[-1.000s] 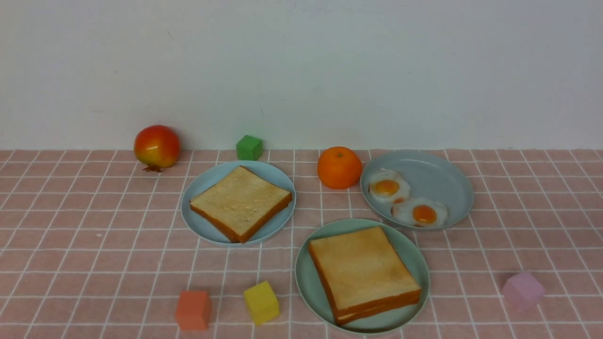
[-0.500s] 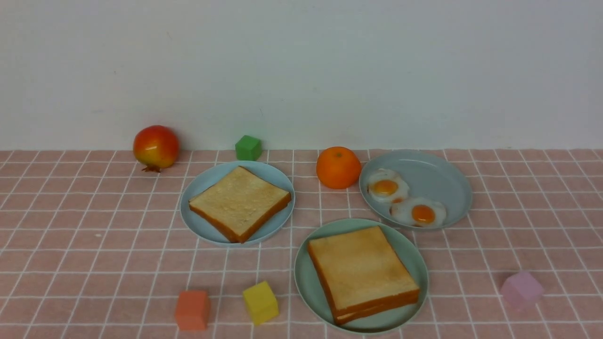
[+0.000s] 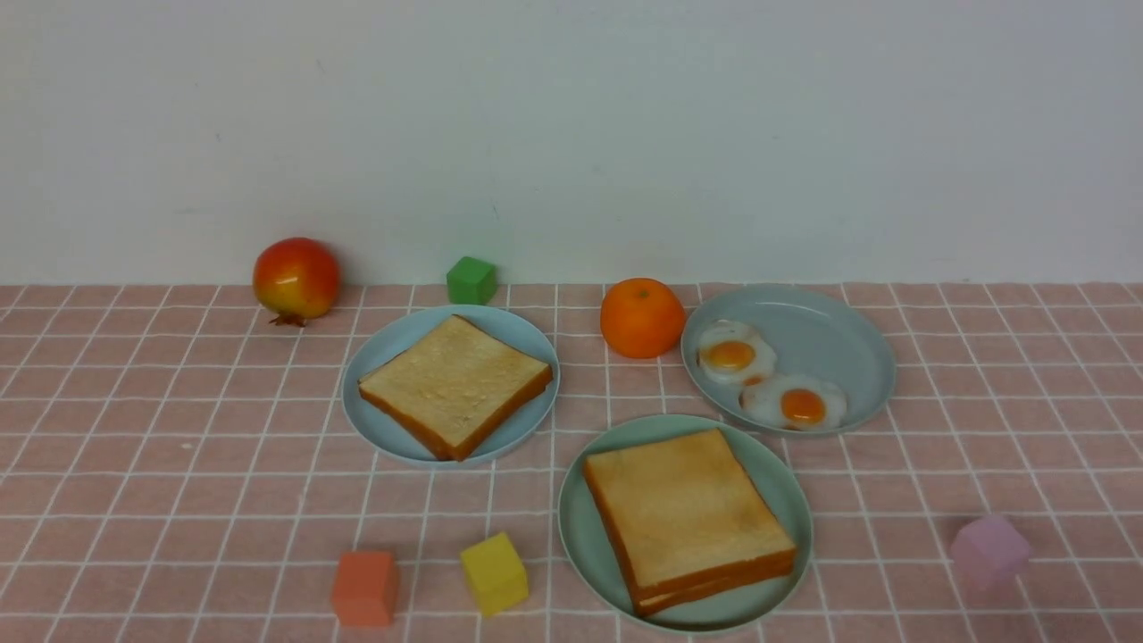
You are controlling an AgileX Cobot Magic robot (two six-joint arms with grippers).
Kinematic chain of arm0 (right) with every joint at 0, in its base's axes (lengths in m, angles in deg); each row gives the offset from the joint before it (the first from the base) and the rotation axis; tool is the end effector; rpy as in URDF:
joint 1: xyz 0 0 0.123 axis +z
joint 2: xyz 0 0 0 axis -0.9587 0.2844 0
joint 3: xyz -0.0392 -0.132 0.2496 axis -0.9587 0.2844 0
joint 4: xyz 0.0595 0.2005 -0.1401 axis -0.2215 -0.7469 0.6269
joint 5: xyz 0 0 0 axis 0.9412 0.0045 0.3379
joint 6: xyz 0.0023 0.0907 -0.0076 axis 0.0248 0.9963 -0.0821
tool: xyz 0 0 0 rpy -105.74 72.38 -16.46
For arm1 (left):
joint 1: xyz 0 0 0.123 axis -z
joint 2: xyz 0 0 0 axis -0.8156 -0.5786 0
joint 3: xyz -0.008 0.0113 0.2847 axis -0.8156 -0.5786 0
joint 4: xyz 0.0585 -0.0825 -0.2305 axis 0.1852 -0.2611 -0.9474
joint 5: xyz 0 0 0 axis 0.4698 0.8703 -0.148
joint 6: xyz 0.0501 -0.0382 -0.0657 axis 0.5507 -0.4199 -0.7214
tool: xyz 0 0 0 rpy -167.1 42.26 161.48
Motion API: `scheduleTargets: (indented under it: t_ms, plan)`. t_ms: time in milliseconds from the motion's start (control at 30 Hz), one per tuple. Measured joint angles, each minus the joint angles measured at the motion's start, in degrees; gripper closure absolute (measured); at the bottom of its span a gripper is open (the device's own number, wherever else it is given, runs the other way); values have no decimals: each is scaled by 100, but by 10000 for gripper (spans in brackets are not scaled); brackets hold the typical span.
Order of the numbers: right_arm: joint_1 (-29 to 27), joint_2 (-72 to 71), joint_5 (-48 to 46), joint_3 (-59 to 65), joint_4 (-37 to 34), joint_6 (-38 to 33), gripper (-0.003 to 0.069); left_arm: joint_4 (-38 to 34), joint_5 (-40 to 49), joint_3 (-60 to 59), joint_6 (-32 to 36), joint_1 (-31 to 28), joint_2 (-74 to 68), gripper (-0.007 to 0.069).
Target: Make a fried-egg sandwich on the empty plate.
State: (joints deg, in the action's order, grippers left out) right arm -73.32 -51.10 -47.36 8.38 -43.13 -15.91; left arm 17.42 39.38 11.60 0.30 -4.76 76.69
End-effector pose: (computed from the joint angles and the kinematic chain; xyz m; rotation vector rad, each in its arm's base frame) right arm 0.0583 0.0052 0.2015 0.0156 1.6803 0.1016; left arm 0.0255 -0.0359 0.2760 0.5503 1.4612 -0.8788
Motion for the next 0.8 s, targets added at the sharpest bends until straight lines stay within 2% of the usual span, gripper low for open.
scheduleTargets:
  t_ms: [200,267,500,800]
  plan:
    - [-4,-292,-679,273,562,-11,662,0,7,0,0,0,0,613]
    - [-16,-297,-1061,269,772,197,662,0,7,0,0,0,0,613]
    - [-16,-297,-1189,254,1172,873,661,-5,7,0,-6,0,0,613]
    - [-19,-297,-1189,252,1210,956,658,-5,7,0,-6,0,0,613]
